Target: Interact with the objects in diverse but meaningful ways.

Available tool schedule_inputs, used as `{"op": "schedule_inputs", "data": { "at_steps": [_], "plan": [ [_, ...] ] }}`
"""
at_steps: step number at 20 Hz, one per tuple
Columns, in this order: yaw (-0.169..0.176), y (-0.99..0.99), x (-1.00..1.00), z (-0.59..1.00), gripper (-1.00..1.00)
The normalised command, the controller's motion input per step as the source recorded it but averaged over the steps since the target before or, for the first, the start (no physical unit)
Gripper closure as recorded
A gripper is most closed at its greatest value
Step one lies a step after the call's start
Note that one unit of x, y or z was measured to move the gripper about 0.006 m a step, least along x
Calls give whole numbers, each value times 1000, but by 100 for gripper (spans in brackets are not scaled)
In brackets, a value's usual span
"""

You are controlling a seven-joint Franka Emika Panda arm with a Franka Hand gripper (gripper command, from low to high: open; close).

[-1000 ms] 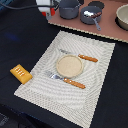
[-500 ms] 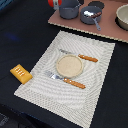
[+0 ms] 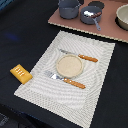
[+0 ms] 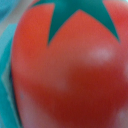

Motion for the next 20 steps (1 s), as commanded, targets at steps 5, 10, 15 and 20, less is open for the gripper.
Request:
{"op": "schedule_inputs", "data": {
  "at_steps": [5, 10, 15, 20],
  "plan": [
    [-12, 635, 402, 189, 100],
    [-2, 383, 232, -119, 100],
    [0, 256, 35, -351, 100],
    [0, 267, 0, -354, 100]
  ]
}}
